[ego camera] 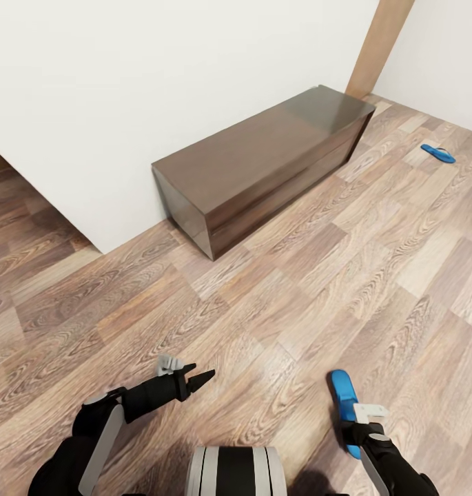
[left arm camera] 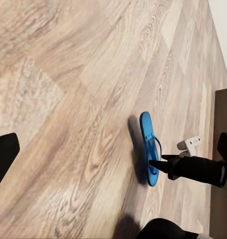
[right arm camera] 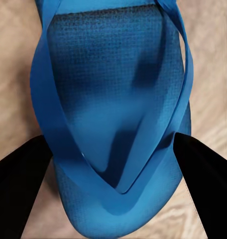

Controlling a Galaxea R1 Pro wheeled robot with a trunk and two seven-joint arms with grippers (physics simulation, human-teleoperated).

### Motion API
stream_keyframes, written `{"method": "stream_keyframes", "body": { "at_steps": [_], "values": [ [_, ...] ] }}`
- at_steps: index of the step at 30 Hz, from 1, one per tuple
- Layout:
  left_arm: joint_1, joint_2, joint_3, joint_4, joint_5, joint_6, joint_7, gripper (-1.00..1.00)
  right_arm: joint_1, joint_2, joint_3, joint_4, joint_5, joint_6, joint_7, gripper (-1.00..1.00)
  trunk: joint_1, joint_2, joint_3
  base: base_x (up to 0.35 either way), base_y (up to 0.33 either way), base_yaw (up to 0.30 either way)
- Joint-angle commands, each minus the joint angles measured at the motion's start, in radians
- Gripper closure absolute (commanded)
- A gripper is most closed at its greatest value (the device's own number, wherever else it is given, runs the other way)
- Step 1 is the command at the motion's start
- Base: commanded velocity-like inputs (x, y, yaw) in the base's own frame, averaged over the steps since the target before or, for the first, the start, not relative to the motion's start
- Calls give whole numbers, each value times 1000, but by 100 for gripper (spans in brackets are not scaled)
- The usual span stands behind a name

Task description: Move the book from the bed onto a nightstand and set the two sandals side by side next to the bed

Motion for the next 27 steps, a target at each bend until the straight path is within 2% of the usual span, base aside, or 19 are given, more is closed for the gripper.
{"method": "stream_keyframes", "body": {
  "at_steps": [1,22,27],
  "values": [
    [0,0,0,0,7,7,1,-100,0,0,0,-2,1,6,-2,100,-1,0,3,0,0,0],
    [0,0,-2,1,7,9,4,-100,0,0,-2,-7,-3,3,-2,100,-10,5,85,0,0,0],
    [0,0,-5,26,5,8,4,-100,0,1,-1,-9,-5,3,1,100,-12,6,104,0,0,0]
  ]
}}
